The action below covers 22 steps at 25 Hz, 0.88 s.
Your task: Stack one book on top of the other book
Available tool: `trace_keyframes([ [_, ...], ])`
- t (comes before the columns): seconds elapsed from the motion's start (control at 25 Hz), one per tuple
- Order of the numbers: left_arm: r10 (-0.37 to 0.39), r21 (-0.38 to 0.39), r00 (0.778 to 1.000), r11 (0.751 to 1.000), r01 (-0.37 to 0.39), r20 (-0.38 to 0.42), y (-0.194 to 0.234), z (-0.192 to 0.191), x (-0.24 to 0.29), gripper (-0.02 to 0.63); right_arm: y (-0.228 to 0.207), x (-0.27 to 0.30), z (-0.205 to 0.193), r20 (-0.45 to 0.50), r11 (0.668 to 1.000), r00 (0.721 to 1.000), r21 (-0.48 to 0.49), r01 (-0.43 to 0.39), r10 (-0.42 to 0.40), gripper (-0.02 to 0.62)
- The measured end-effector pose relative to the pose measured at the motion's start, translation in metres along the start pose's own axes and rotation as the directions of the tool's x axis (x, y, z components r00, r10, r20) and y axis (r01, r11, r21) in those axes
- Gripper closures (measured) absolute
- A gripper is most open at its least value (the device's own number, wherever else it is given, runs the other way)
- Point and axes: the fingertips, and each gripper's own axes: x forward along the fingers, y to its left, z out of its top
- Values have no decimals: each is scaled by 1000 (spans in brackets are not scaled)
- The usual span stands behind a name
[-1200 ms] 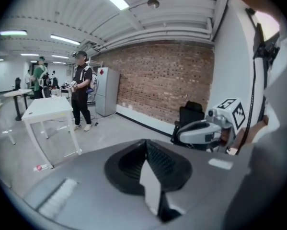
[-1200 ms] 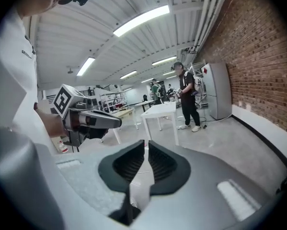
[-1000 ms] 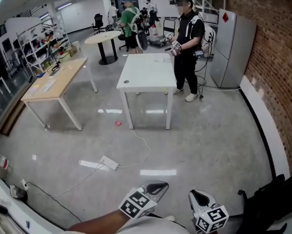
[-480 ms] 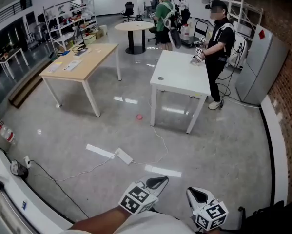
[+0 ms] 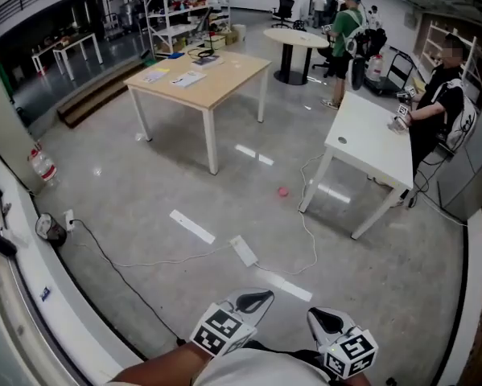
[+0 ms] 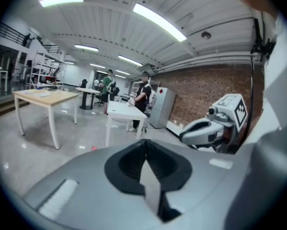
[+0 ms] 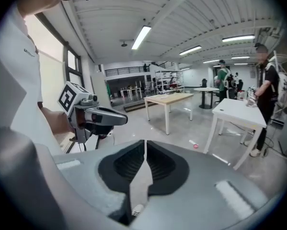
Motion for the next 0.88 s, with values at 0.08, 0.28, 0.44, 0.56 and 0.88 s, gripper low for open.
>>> trace_keyframes([
  [0.08, 75, -34, 997, 997, -74, 24, 24, -5, -27, 600, 19, 24, 12, -23, 996, 997, -52, -69, 68, 580],
  [0.28, 310, -186, 947, 939, -291, 82, 76, -24, -90, 600, 50, 76, 40, -80, 958, 969, -150, -243, 234, 580],
  [0.44, 447, -261, 889, 874, -410, 97, 110, -42, -136, 600, 86, 120, 54, -105, 911, 933, -201, -359, 344, 580],
  [0.56, 536, -306, 840, 816, -491, 82, 125, -57, -164, 600, 110, 145, 58, -135, 865, 895, -230, -446, 426, 580],
  [0.88, 707, -415, 706, 651, -635, 30, 139, -79, -213, 600, 142, 185, 71, -192, 750, 794, -260, -608, 577, 580],
])
